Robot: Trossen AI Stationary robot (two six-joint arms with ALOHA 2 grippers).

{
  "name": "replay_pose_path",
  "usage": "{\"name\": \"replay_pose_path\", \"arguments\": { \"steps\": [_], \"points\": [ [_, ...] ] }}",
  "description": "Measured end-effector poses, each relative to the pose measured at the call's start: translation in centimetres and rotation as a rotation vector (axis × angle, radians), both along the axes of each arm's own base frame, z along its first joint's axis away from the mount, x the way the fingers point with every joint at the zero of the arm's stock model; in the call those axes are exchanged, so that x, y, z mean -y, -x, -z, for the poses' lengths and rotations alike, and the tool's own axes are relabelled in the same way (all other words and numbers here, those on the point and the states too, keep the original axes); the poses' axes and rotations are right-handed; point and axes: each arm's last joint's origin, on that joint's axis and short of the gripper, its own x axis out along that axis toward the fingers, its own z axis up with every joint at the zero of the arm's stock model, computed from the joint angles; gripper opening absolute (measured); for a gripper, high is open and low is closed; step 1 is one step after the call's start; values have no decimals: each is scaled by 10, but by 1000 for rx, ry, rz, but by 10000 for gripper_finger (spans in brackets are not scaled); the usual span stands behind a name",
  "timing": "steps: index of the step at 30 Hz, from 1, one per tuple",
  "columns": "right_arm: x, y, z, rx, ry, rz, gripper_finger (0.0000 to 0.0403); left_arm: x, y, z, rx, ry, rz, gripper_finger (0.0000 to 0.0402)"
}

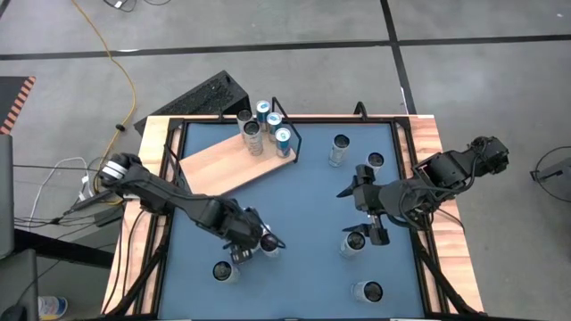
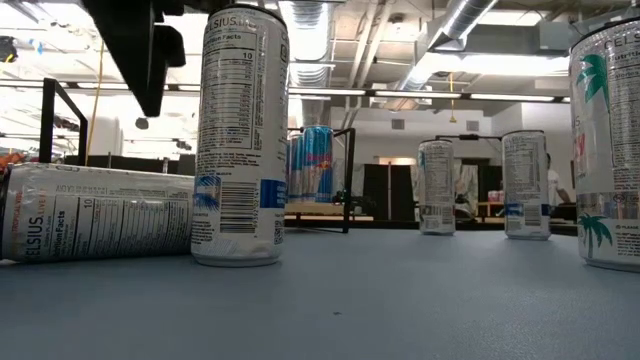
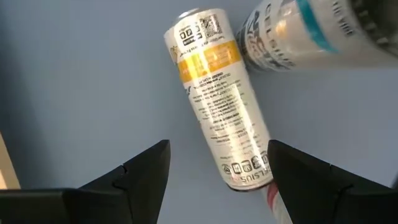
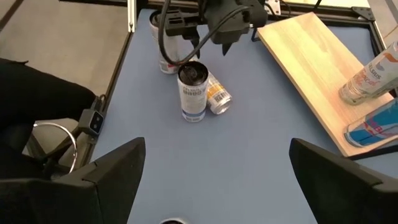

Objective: Place canned beverage on shelf
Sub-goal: Put the white and yellow soda can on the shelf aligned with the other white and yellow soda cans

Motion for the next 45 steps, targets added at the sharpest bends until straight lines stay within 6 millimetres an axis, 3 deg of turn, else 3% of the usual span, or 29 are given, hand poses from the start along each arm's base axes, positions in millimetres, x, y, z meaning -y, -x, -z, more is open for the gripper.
{"name": "replay_pose_path", "arguments": {
  "steps": [7, 15, 23, 30, 36, 45],
  "points": [
    [0, 1, 1, -8, 7, -2, 383, 1, -6, 10, 33, -25, -72, 255],
    [0, 1, 1, -8, 7, -2, 383, 2, 0, 31, -1, 14, -106, 255],
    [0, 1, 1, -8, 8, -1, 383, 5, -5, 39, 53, 97, -119, 255],
    [-1, -2, 11, -40, 25, -1, 383, 4, -2, 40, 63, -9, -111, 255],
    [-1, -3, 14, -47, 29, 0, 383, 11, -12, 52, 54, 65, -84, 255],
    [-1, -1, 13, -42, 26, -1, 383, 14, -9, 67, -25, -2, -92, 255]
  ]
}}
